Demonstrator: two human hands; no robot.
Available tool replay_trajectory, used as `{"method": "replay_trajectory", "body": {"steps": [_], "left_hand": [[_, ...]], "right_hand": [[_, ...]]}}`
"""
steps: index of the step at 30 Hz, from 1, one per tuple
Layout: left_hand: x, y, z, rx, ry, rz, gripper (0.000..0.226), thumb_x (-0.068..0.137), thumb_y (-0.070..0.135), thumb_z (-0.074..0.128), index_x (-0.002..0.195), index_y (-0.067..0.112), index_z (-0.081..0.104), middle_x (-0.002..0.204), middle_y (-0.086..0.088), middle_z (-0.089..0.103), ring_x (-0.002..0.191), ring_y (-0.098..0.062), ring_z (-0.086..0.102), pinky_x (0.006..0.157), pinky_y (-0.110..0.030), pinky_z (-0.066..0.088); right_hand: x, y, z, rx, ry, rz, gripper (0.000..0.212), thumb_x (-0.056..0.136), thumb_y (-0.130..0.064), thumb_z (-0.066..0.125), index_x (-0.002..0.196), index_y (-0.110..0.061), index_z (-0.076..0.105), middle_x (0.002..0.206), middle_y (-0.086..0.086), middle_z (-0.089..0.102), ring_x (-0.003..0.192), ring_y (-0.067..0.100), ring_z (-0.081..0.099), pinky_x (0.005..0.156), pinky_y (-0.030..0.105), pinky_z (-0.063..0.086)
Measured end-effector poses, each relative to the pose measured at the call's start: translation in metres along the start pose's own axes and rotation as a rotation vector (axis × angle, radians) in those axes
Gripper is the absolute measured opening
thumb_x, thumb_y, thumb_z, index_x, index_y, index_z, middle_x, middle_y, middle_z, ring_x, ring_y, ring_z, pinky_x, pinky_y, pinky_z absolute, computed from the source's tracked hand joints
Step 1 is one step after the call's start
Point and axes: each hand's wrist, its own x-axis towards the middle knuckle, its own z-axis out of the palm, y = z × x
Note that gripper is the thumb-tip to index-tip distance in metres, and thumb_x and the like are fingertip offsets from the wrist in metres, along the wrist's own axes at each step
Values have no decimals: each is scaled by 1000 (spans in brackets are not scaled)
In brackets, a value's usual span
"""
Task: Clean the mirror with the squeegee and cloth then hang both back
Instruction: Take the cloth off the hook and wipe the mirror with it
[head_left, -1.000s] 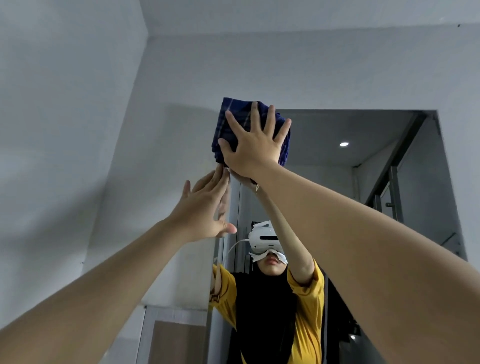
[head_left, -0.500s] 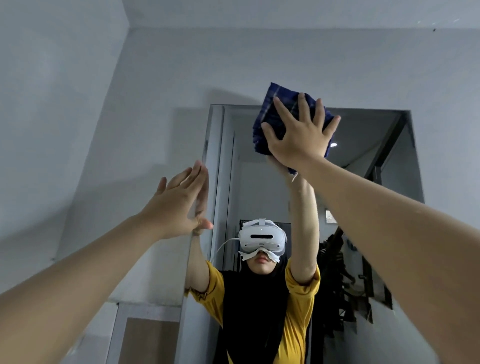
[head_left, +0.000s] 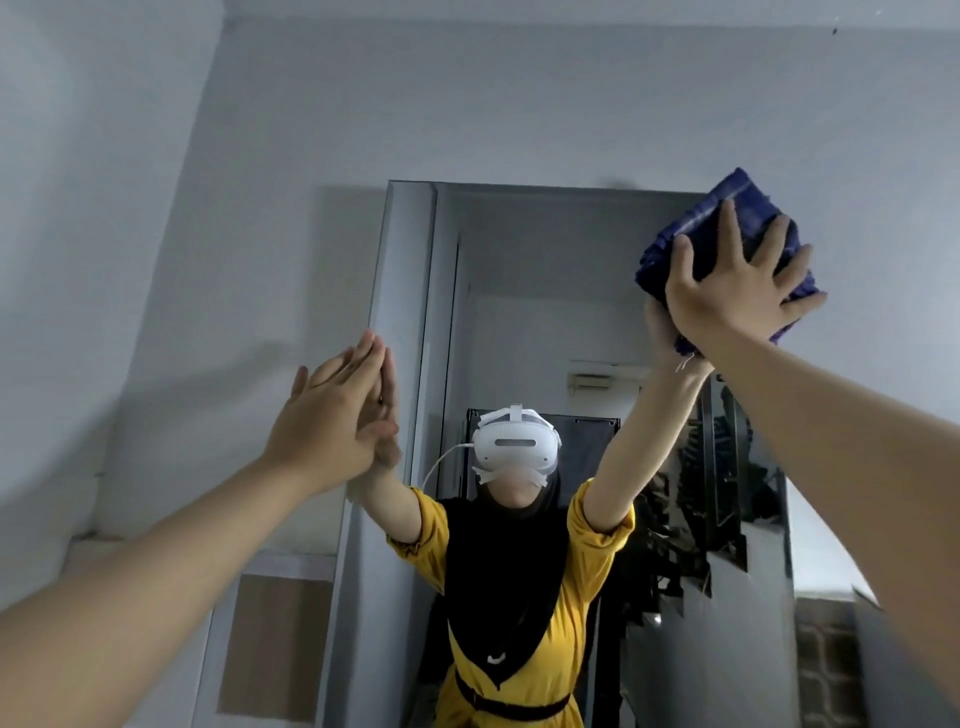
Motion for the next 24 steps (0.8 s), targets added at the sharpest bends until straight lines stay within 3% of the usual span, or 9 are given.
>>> {"method": "replay_trajectory", "body": {"steps": [4,8,11,14,18,24], "left_hand": [[-25,-3,-1,-12,-42,-19,85,82,32,64,147,18,10,156,6,6,142,-11,6,111,-36,0],[-47,-19,-5,30,-210,-30,104,73,44,70,146,20,1,152,12,-7,142,-9,-1,114,-40,1],[-56,-35,-1,141,-347,18,122,65,54,71,142,20,-17,145,16,-23,138,-2,-13,114,-44,0],[-62,-44,4,154,-326,65,125,65,54,72,135,22,-27,146,14,-27,137,-4,-17,112,-43,-4],[-63,-48,4,164,-307,179,116,71,53,68,141,28,-21,149,13,-26,140,-10,-15,110,-42,-8],[-64,-55,7,195,-294,210,114,70,54,67,144,25,-16,152,11,-20,141,-10,-11,109,-39,-9]], "right_hand": [[-32,-9,3,13,-14,133,66,86,-68,24,147,-47,13,163,5,0,147,38,-5,108,70,-5],[-69,-33,14,21,-39,98,66,87,-68,24,148,-46,10,163,5,-3,146,38,-8,107,71,-7],[-96,-65,27,20,-62,6,66,87,-67,25,148,-46,9,162,5,-4,146,38,-9,106,71,-8],[-117,-101,39,25,-97,-104,65,88,-66,27,148,-46,10,162,6,-4,146,38,-10,106,71,-8],[-142,-145,54,39,-135,-264,65,88,-65,30,148,-45,11,162,6,-4,146,39,-11,105,70,-12],[-174,-181,71,-11,-181,-629,63,88,-64,32,147,-46,17,162,7,3,146,39,-7,106,70,-10]]}}
